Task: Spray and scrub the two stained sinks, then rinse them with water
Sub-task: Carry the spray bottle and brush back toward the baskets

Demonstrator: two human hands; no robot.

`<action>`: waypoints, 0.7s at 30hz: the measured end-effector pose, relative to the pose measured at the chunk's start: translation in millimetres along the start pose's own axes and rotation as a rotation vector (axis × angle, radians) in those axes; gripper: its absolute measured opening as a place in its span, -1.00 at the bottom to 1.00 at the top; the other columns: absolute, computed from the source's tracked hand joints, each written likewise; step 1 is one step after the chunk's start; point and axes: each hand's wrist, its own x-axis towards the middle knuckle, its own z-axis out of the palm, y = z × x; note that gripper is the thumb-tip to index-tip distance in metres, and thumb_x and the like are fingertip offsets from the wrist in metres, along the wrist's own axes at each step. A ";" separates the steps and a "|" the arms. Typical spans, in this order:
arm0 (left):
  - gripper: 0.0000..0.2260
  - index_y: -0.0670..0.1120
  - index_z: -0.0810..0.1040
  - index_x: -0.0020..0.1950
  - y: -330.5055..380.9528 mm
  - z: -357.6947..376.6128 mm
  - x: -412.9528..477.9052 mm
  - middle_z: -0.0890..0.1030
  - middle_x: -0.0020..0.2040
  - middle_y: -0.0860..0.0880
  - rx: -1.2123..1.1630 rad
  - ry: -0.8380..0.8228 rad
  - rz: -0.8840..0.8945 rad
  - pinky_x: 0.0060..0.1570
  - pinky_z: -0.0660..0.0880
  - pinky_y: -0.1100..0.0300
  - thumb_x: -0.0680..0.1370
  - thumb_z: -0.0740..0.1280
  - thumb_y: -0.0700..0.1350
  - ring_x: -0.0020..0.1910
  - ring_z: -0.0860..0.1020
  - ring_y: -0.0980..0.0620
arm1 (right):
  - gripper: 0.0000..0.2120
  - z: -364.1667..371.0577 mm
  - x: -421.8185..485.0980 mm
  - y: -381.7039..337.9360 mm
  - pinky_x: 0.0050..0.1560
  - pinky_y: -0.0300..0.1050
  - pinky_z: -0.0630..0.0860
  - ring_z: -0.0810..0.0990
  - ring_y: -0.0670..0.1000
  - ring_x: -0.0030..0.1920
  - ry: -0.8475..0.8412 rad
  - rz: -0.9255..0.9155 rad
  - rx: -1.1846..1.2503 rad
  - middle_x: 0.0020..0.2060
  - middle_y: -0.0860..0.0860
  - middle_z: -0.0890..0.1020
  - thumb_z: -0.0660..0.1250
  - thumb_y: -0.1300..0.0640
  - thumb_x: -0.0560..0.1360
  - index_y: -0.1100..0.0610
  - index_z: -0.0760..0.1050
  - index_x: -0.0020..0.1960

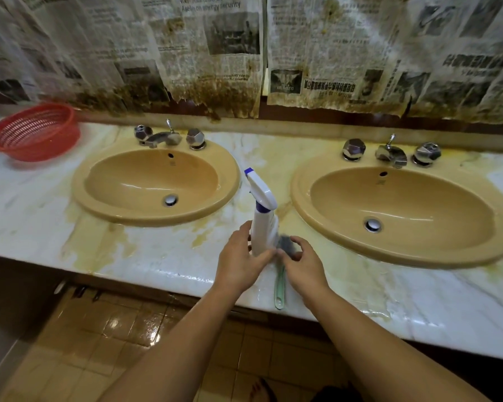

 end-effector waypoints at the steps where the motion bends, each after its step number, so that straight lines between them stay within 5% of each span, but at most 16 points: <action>1: -0.35 0.20 0.39 0.42 -0.3 -1.2 0.0 0.58 0.13 0.17 -0.011 -0.006 -0.005 -0.01 0.62 0.13 0.39 0.46 0.34 0.06 0.59 0.14 | -0.62 -1.1 0.3 0.2 -0.15 -0.28 0.44 0.60 -0.10 0.02 -0.004 0.004 0.014 0.04 -0.04 0.62 0.41 0.00 0.61 -0.15 0.41 0.38; 5: -0.52 0.18 0.47 0.35 -2.1 -15.9 -3.0 0.61 0.04 0.20 -0.120 -0.013 -0.073 -0.17 0.52 0.37 0.47 0.51 0.08 -0.03 0.61 0.20 | -0.62 -7.1 0.1 0.8 -0.09 -0.22 0.49 0.63 -0.04 0.05 -0.051 -0.010 0.053 0.03 0.02 0.64 0.43 0.01 0.60 -0.20 0.41 0.35; 13: -0.54 0.21 0.49 0.33 10.2 -27.3 -28.8 0.62 0.10 0.23 -0.197 0.064 -0.155 -0.10 0.44 0.40 0.47 0.53 0.14 0.02 0.54 0.40 | -0.60 -31.7 -6.0 -4.4 -0.04 -0.13 0.57 0.65 -0.10 0.02 -0.143 -0.137 0.072 0.04 -0.06 0.65 0.44 0.01 0.59 -0.25 0.44 0.35; 21: -0.56 0.26 0.50 0.31 41.2 -25.8 -70.2 0.64 0.10 0.25 -0.254 0.270 -0.246 0.01 0.51 0.27 0.47 0.53 0.15 0.06 0.59 0.28 | -0.62 -40.8 -5.2 -20.6 -0.07 -0.23 0.56 0.66 -0.07 0.04 -0.334 -0.263 -0.007 0.06 -0.11 0.64 0.45 0.05 0.58 -0.22 0.50 0.34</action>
